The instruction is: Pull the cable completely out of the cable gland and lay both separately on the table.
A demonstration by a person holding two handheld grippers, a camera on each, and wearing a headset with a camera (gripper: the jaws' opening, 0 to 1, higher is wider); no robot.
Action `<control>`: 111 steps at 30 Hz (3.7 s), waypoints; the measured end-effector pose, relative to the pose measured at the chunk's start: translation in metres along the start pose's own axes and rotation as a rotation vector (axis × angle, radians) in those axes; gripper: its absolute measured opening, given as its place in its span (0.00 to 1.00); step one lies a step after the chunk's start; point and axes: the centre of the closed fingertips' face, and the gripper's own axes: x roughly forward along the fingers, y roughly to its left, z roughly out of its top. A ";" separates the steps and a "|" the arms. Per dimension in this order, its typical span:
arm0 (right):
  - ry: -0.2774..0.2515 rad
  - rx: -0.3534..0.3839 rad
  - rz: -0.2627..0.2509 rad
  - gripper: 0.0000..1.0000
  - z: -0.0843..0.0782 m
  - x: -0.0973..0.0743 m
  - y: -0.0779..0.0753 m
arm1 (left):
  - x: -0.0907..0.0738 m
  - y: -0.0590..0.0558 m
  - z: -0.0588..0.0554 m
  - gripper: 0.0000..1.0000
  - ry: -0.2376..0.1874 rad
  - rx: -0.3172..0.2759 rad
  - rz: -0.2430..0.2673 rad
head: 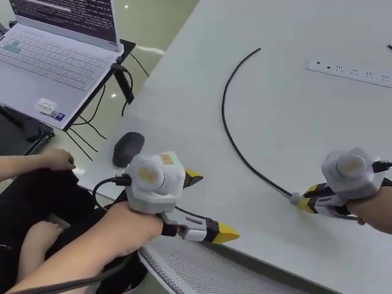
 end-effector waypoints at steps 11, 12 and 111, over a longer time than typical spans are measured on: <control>0.004 -0.002 0.021 0.07 0.002 -0.008 0.015 | -0.001 0.000 0.001 0.88 -0.013 -0.002 0.000; 0.003 -0.004 0.023 0.07 0.003 -0.009 0.016 | -0.001 -0.001 0.001 0.88 -0.017 -0.004 -0.002; -0.107 -0.311 0.135 0.06 0.026 -0.122 0.102 | 0.083 -0.115 0.067 0.29 -0.032 0.324 -0.406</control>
